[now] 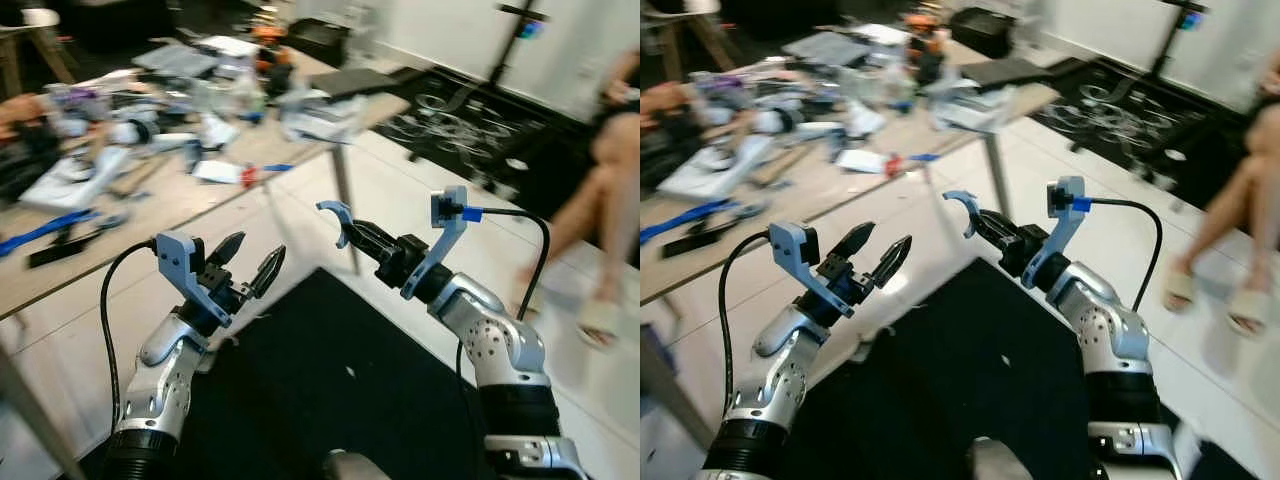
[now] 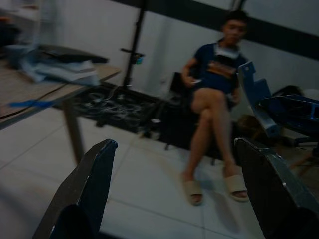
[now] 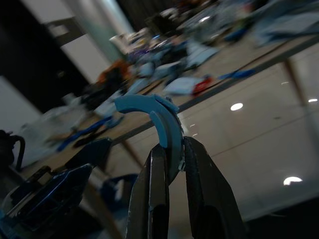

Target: Picking trash to rubbish bin

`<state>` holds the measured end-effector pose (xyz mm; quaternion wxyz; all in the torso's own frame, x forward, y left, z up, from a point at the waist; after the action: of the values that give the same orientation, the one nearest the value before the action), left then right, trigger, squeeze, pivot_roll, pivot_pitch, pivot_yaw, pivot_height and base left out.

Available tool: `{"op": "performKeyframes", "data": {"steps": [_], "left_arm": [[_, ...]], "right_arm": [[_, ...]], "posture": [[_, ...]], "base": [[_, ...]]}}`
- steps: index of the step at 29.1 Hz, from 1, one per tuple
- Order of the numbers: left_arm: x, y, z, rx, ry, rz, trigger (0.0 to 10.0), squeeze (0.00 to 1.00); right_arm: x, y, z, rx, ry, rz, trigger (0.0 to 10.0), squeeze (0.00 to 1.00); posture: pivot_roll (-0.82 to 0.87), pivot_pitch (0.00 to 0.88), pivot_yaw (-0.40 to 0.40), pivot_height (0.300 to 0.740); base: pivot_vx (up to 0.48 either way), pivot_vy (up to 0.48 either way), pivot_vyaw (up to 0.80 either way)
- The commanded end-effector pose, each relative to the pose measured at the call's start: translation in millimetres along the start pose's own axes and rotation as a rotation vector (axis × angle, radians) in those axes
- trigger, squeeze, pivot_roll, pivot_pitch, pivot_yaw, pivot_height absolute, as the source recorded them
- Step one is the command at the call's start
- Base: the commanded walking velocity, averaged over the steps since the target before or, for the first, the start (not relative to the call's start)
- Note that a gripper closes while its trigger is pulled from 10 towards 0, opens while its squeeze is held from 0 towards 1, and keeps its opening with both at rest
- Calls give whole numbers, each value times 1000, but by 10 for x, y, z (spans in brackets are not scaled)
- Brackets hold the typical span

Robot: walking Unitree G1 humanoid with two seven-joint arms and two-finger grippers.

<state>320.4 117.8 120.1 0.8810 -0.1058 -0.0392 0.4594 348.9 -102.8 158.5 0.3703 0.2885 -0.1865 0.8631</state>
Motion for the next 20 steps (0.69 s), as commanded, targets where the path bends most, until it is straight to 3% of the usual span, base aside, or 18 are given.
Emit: {"op": "performKeyframes", "data": {"steps": [1, 20], "left_arm": [[2, 16, -12, 11, -23, -8, 10000, 0], [-7, 10, -8, 10, -26, -16, 10000, 0]], "right_arm": [[32, -27, -20, 9, -1, 8, 10000, 0], [36, -32, -27, 14, 1, 9, 10000, 0]], "posture": [[12, 0, -6, 740], [13, 0, -6, 740]], "base": [[0, 0, -775], [0, 0, -775]]}}
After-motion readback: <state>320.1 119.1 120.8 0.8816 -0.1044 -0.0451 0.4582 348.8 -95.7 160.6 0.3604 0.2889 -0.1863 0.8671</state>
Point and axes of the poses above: a point about 5 cm out from each wrist's last joint towards the gripper, its own y axis pointing back from the gripper into the wrist, its own z axis along the axis of the wrist's last joint, x = y × z, the point moved 5 cm from there along -y, pointing out of the wrist towards the gripper, and after that the axes turned 12 degrees about -y, right-handed, at the moved point
